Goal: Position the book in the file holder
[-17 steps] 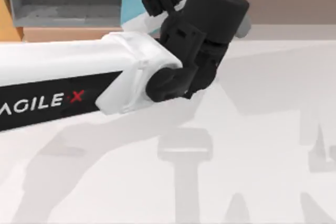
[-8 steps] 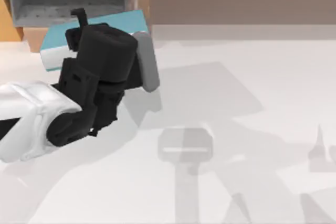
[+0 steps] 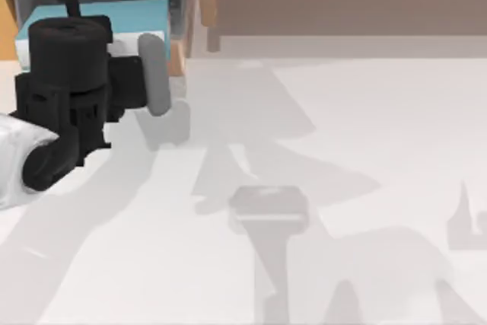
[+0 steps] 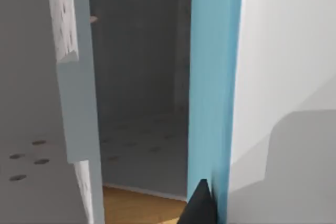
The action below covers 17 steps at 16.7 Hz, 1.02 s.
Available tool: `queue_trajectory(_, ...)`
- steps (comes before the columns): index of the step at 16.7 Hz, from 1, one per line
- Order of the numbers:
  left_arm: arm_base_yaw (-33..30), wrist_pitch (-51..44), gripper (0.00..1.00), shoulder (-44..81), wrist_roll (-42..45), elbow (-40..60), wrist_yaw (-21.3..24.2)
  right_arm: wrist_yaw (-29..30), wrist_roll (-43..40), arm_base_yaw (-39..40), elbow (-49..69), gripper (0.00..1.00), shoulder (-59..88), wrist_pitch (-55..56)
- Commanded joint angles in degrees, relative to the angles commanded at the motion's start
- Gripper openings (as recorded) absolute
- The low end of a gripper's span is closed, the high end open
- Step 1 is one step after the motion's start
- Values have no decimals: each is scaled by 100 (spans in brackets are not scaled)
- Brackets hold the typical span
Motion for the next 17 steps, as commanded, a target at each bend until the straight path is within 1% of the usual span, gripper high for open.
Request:
queue_trajectory(4, 537, 823, 0, 492, 534, 80, 699, 0, 0, 0, 0, 100, 0, 0)
queue_trajectory(9, 911, 1625, 0, 1024, 728, 116, 1357, 0, 0, 0, 0, 100, 0, 0)
queue_trajectory(12, 1021, 1863, 0, 1156, 733, 105, 1558, 0, 0, 0, 0, 100, 0, 0)
queue_trajectory(17, 1026, 1874, 0, 1161, 733, 104, 1568, 0, 0, 0, 0, 100, 0, 0)
